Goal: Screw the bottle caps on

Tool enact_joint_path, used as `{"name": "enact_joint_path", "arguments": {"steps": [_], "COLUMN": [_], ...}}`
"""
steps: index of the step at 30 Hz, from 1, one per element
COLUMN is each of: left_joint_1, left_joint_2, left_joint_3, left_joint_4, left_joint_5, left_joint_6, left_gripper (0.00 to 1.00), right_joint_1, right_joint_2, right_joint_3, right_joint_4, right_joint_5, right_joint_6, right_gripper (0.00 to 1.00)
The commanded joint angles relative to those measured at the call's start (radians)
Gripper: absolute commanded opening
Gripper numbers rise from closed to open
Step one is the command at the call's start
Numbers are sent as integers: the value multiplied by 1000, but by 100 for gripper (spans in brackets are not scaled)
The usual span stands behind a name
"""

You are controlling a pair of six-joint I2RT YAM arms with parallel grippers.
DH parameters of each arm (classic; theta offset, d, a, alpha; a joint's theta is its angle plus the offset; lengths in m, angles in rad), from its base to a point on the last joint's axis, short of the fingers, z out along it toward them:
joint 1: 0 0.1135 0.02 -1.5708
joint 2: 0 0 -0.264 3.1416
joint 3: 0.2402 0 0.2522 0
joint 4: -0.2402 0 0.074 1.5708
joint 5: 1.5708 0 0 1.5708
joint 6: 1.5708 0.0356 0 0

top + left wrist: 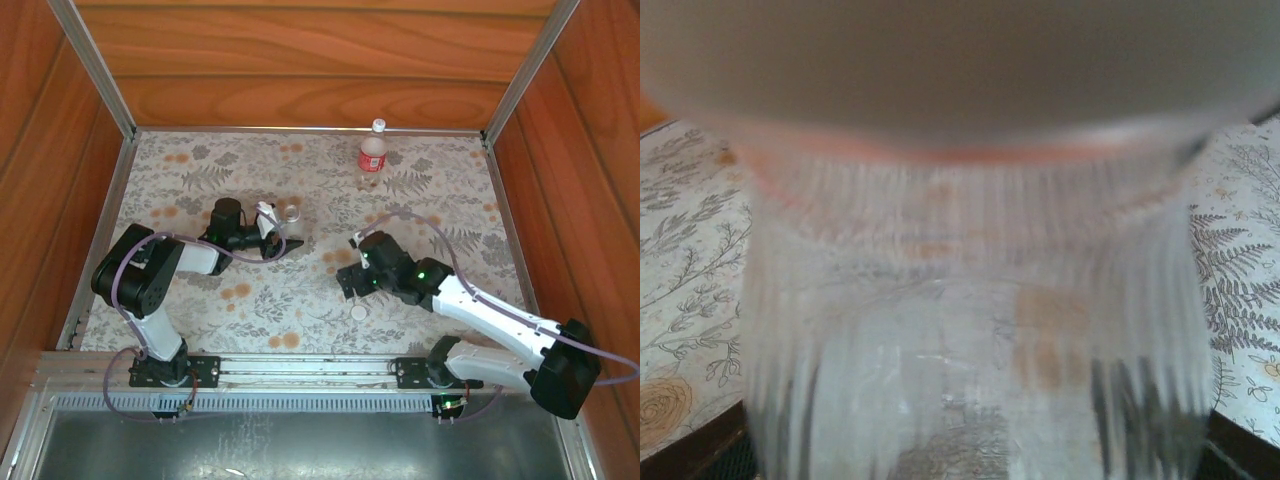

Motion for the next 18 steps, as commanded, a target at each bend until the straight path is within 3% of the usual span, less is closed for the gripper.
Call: {"name": "enact_joint_path", "arguments": {"steps": [1, 18], "left_joint_1": [-6, -9], "left_joint_2": [-18, -10], "left_joint_3": [-17, -16], "left_joint_4": [-2, -9], "left_joint_5": [5, 4], "left_joint_6": [31, 24], "left_gripper": [59, 59], "right_joint_1": [43, 92], "right_joint_2": [6, 201], "right_joint_3": [-36, -122], "right_joint_4": [-97, 15], "right_joint_5": [73, -53], "right_joint_6": [143, 188], "right_gripper": [94, 69]}}
